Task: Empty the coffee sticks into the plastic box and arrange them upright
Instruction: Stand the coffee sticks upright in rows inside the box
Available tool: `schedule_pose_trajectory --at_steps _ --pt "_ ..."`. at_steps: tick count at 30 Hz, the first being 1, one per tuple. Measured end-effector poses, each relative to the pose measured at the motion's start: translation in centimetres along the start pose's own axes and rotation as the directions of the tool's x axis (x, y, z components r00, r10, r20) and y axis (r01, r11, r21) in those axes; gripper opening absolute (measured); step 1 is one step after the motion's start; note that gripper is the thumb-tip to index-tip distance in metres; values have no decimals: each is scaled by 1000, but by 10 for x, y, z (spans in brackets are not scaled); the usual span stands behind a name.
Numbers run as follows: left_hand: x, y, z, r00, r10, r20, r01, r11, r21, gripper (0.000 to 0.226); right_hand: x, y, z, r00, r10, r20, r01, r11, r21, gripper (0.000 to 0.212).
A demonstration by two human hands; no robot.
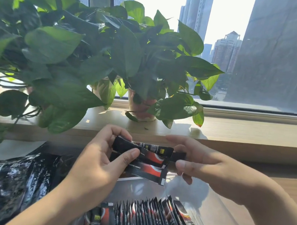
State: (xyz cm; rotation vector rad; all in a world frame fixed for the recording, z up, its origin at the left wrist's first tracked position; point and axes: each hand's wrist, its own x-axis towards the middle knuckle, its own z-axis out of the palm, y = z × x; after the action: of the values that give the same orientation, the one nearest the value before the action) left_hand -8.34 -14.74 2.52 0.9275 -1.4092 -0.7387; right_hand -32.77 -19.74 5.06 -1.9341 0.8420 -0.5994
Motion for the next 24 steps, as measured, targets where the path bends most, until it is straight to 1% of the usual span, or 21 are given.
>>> schedule_pose_trajectory --at_steps 3,5,8,10,13,15,16,18,21,24 --pt "-1 -2 0 999 4 40 -7 998 57 17 2 -8 13 1000 2 20 0 997 -72 50" --pt "-2 -3 1 998 6 69 -12 996 86 21 5 -7 25 999 -35 2 35 994 -100 54" --pt "-3 -4 1 997 8 77 -18 991 129 21 11 3 34 997 -74 7 74 997 -28 54" --pt "-3 -3 1 995 -8 100 -2 996 94 18 11 3 35 996 -86 -5 86 996 -2 54" --pt "-3 -2 2 990 -13 138 13 1000 -1 22 10 -1 34 989 -149 -8 149 989 -7 47" --pt "-3 2 3 991 -2 132 17 994 -110 27 11 -6 35 976 -215 -24 217 973 74 45" --pt "-3 3 4 993 2 117 15 990 -140 27 11 -8 35 970 -240 -43 244 959 142 44" --pt "-2 5 4 998 4 68 6 990 -141 22 12 -11 35 956 -266 -126 290 923 255 40" --pt "-2 6 4 999 -36 26 40 986 -165 23 11 -11 36 924 -277 -265 347 897 272 36" --pt "-2 7 5 998 -44 37 50 985 -167 24 11 -13 37 905 -241 -349 343 901 265 31"
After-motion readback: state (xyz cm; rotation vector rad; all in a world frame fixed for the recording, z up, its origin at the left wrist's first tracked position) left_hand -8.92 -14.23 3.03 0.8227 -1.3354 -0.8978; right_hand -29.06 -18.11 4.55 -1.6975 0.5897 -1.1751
